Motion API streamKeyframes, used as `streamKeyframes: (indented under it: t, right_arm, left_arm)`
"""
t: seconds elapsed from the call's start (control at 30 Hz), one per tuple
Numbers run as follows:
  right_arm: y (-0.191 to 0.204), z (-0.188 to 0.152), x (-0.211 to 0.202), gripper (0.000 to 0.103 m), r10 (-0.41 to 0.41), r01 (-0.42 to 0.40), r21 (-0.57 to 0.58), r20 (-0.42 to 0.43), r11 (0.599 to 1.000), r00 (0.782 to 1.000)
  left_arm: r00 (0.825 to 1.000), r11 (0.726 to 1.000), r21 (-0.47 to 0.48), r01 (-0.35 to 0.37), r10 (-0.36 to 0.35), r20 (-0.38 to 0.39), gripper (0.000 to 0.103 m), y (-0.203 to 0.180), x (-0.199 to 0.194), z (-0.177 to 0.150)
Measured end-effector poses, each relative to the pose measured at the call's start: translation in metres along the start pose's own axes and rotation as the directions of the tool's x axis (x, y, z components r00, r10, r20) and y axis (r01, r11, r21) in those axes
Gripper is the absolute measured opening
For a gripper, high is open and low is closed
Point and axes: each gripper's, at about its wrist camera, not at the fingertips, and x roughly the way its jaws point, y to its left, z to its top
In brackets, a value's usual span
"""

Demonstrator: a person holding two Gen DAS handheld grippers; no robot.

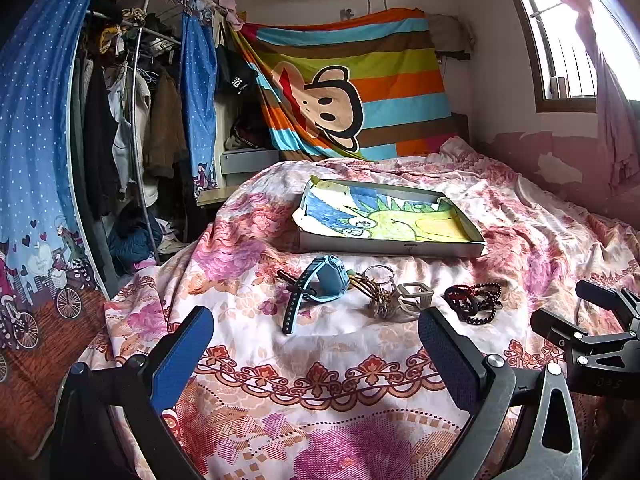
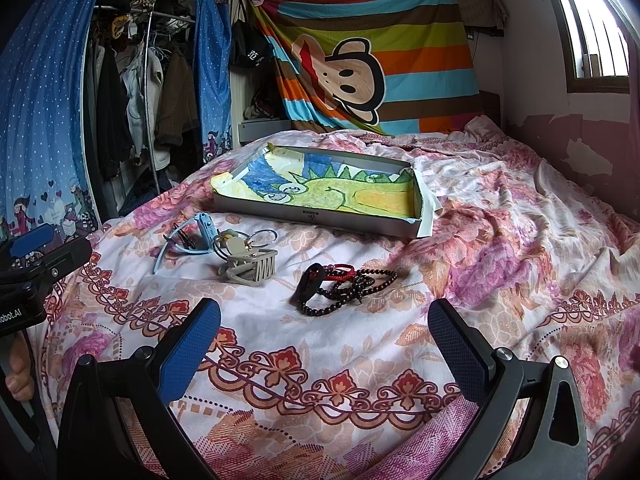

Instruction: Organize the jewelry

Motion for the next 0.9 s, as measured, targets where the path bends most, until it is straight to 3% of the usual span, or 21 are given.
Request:
streamKeyframes:
  t: [0.9]
  right_arm:
    - [0.0007, -0.0022, 0.0002, 0.102, -0.012, 0.012, 0.0, -0.018, 1.0, 1.0]
  left_arm:
    - [1.0, 1.0, -0.001, 0.007, -0.007, -0.008, 0.103, -0.0016, 0.0019, 0.0012]
